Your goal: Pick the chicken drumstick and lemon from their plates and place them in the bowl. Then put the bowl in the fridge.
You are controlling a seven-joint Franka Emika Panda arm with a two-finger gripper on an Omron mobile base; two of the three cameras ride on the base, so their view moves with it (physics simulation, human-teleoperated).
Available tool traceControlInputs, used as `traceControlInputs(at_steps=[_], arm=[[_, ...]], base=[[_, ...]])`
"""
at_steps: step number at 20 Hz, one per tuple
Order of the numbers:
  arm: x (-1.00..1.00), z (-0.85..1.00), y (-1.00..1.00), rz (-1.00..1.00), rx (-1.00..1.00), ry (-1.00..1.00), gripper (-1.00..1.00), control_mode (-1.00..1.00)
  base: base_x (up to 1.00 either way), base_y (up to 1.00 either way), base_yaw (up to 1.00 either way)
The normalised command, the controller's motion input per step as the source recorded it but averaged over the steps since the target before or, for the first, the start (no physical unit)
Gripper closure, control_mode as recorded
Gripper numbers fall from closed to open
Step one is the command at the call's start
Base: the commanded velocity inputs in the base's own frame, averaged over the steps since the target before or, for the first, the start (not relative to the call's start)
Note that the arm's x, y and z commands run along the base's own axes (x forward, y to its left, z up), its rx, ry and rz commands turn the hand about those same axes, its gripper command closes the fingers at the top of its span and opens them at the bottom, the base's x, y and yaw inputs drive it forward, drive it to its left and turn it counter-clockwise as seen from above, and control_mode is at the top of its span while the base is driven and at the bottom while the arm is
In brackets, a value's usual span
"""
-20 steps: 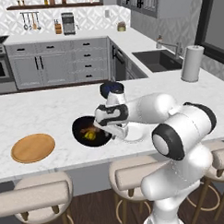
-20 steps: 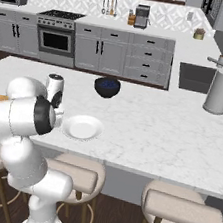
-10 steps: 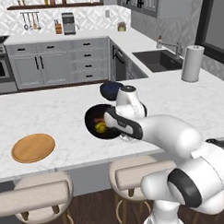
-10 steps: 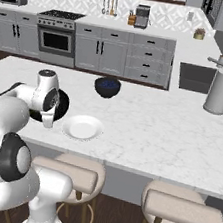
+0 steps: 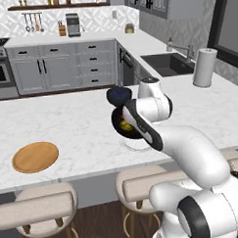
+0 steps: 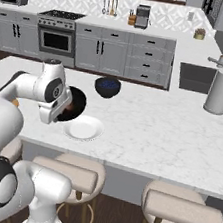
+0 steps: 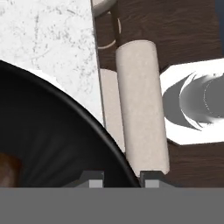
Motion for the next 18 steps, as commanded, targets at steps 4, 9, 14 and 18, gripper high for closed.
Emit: traceControlInputs(at_steps=[4, 9, 14, 18], arm=[[-0.91, 0.71, -0.62, -0.19, 0.02, 0.02, 1.00, -1.00], [-0.77, 0.46, -0.13, -0.05, 0.00, -0.11, 1.00, -1.00], [-0.70, 0.60, 0.00, -0.01, 0.00, -0.09, 1.00, -1.00], [-0.18, 0.15, 0.00, 0.00, 0.00, 0.00, 1.00, 1.00]], base=[[0.00, 0.00, 0.00], [0.00, 0.00, 0.00], [0.00, 0.00, 0.00], [-0.44, 0.01, 0.00]])
